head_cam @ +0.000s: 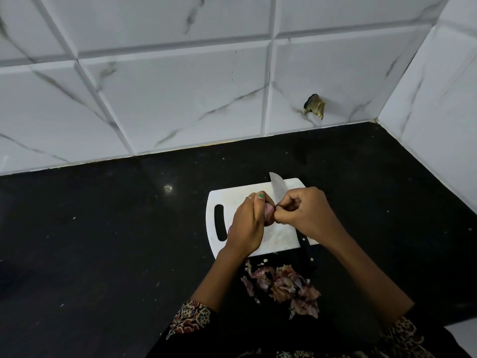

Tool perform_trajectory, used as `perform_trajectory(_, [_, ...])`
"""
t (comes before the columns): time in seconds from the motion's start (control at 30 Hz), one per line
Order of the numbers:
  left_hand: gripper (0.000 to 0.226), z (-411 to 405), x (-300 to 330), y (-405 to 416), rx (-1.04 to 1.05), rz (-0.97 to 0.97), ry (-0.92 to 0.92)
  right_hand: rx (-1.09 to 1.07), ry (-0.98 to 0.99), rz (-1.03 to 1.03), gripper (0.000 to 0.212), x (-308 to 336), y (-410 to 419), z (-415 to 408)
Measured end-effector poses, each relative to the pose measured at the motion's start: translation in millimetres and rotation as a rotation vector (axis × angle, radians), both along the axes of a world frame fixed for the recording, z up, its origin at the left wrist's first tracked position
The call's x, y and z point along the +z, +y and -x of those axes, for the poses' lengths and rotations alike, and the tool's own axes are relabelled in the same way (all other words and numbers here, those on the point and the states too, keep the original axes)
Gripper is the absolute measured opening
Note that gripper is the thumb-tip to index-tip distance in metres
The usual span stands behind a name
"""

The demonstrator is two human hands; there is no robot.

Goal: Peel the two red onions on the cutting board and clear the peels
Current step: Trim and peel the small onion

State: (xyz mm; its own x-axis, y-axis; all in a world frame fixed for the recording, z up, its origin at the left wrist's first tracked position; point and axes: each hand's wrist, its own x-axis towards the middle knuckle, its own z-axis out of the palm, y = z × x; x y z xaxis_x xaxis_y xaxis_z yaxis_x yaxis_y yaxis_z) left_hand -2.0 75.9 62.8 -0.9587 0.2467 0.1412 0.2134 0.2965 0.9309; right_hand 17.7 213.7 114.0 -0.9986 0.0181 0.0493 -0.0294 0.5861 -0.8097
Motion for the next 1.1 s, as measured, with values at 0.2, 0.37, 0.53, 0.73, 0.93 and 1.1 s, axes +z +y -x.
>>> perform_trajectory(0.2, [0.061, 3.1, -3.9, 3.0, 0.089, -0.031, -0.039, -0.079, 0.028, 0.112, 0.01, -7.6, -7.2, -7.3])
perform_trajectory(0.37, [0.063, 1.2, -7.2, 6.4, 0.229, 0.098, 0.013, -0.133, 0.152, 0.091, 0.013, -18.4, -25.3, -19.1])
perform_trajectory(0.53, [0.043, 0.9, -12.6, 8.1, 0.269, 0.204, -0.002, -0.181, 0.243, -0.064, 0.013, -25.1, -34.1, -21.0])
perform_trajectory(0.73, [0.033, -0.1, -13.4, 8.3, 0.227, 0.211, -0.07, -0.222, 0.261, -0.197, 0.019, -27.0, -34.0, -15.9])
perform_trajectory(0.93, [0.026, -0.2, -14.4, 6.5, 0.189, 0.261, -0.064, -0.184, 0.201, -0.351, 0.017, -25.7, -35.2, -18.2])
perform_trajectory(1.1, [0.026, 4.5, -11.6, 0.6, 0.069, 0.167, -0.024, -0.161, 0.115, -0.153, 0.014, -23.0, -22.8, -10.1])
